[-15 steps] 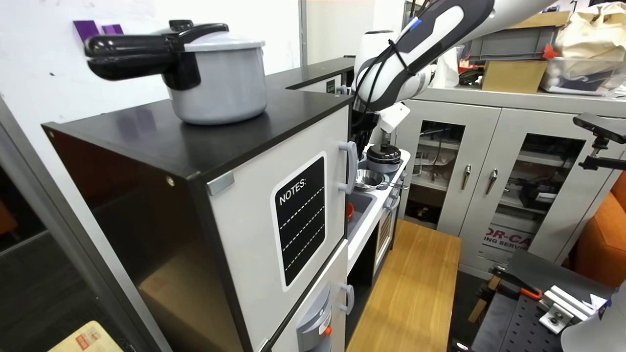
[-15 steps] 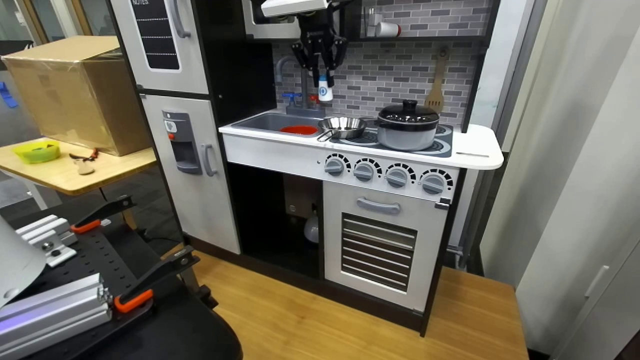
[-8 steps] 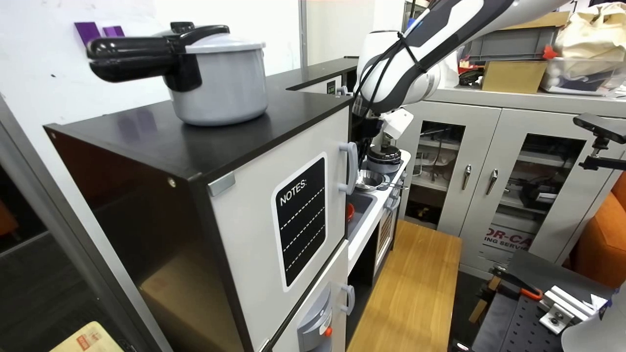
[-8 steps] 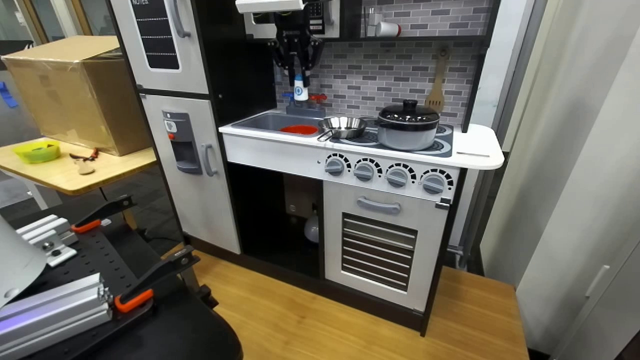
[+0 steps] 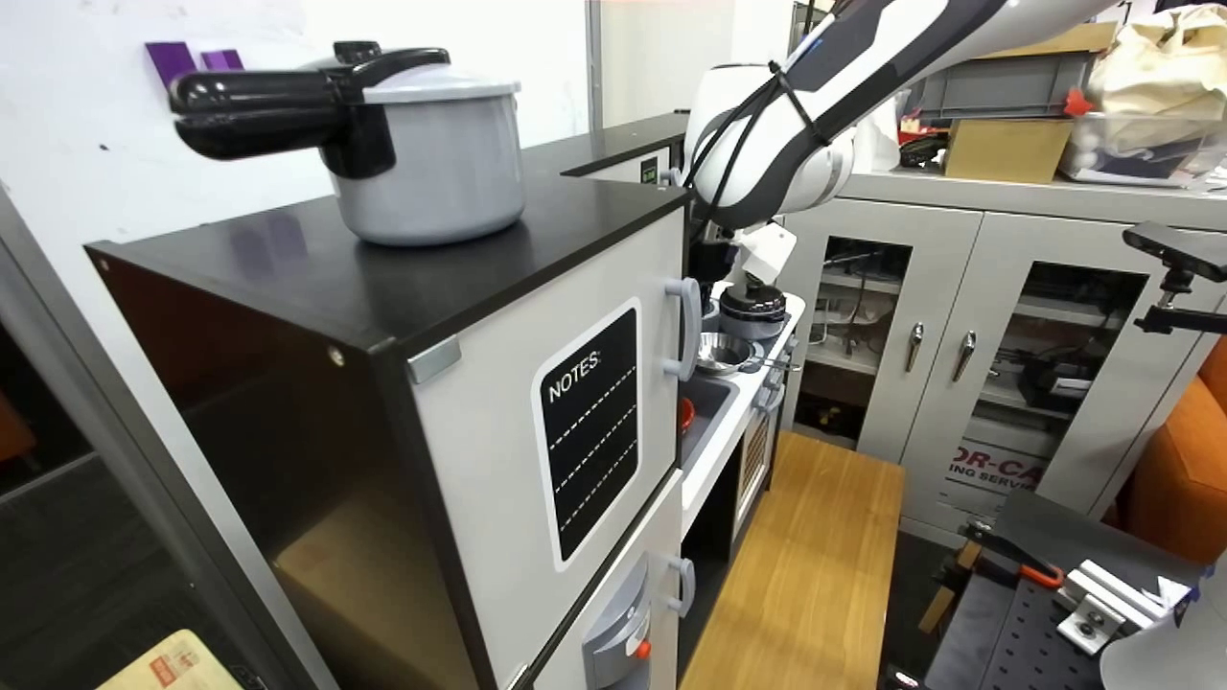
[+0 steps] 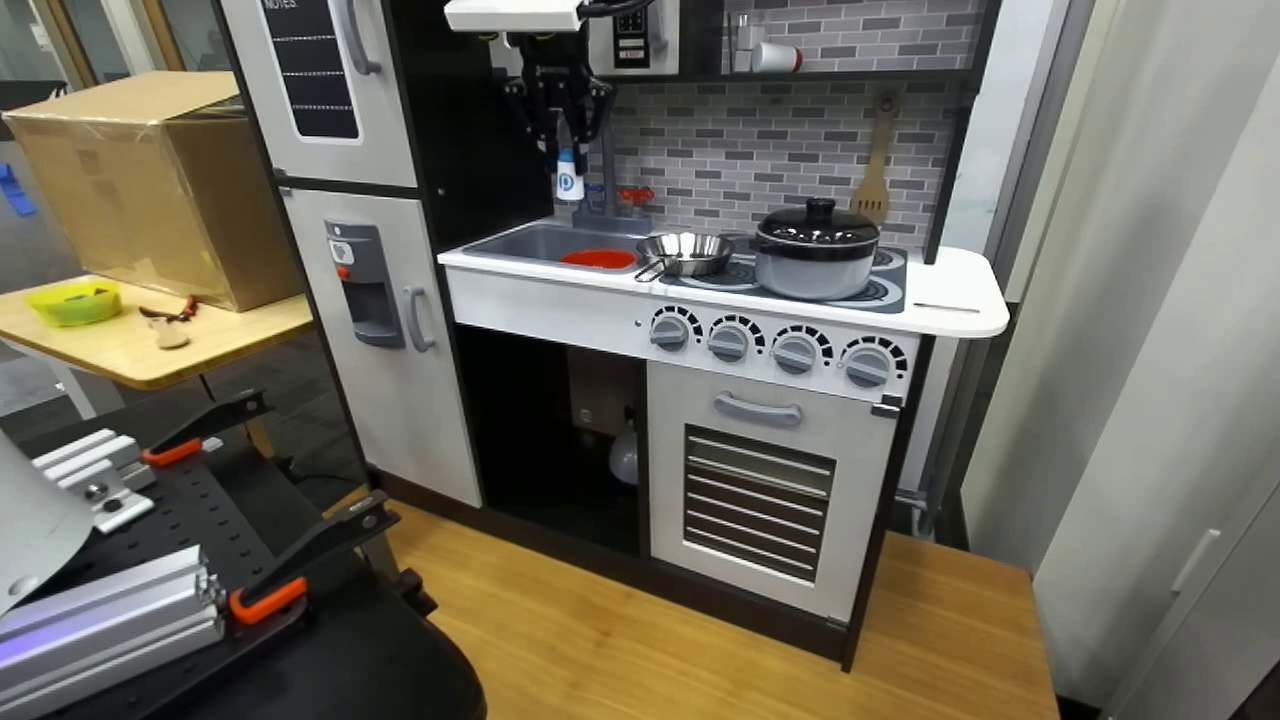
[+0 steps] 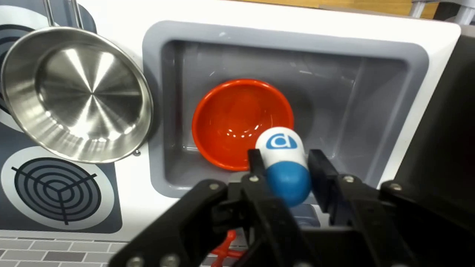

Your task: Take the white bottle from the pan and put it in the dish in the sink

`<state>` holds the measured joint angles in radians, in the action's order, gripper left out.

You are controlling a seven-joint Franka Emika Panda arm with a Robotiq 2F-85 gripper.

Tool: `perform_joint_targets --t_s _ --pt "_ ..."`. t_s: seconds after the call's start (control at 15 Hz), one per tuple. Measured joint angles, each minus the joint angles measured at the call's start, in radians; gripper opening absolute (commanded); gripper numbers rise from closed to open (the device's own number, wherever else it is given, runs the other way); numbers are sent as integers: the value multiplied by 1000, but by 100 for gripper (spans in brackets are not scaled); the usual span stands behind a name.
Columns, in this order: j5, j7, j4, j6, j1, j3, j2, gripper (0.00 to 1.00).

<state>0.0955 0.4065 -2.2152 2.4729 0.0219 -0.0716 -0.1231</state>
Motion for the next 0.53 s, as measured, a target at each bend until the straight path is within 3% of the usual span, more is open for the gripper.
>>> perform_joint_targets --t_s 0.53 --pt "-30 -38 -7 -5 3 32 -75 13"
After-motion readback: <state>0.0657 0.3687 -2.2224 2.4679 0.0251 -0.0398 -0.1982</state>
